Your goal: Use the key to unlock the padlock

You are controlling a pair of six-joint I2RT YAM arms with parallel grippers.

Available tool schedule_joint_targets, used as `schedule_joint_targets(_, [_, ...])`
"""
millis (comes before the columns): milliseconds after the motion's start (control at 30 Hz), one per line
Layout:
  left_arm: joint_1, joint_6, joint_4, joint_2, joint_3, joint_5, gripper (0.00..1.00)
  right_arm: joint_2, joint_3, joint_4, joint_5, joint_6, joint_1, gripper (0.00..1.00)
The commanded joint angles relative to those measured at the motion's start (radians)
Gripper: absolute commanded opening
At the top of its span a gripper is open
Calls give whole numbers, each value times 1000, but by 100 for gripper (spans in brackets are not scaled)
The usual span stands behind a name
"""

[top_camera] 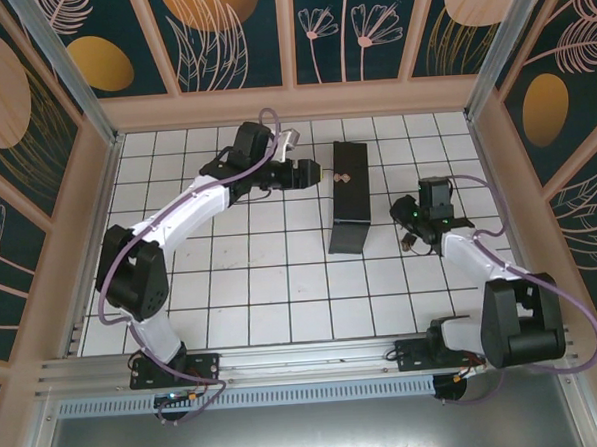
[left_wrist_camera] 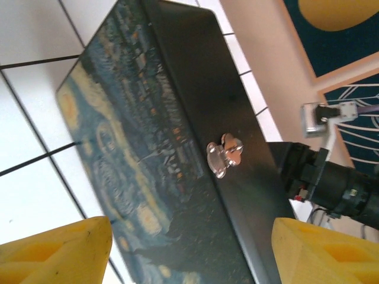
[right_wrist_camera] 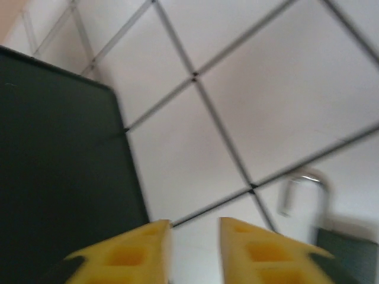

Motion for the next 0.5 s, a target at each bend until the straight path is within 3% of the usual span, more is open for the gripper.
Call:
schedule_joint_targets(0, [-10,-68,130,55,42,99,72,93,-26,253,-199,37,38,15])
schedule_joint_targets(300, [-69,-147,251,168,88,180,71,265,-8,512,-332,161,126,9])
schedule_joint_targets(467, [-70,-140,272,104,30,178,71,412,88,587,-352,203,226,10])
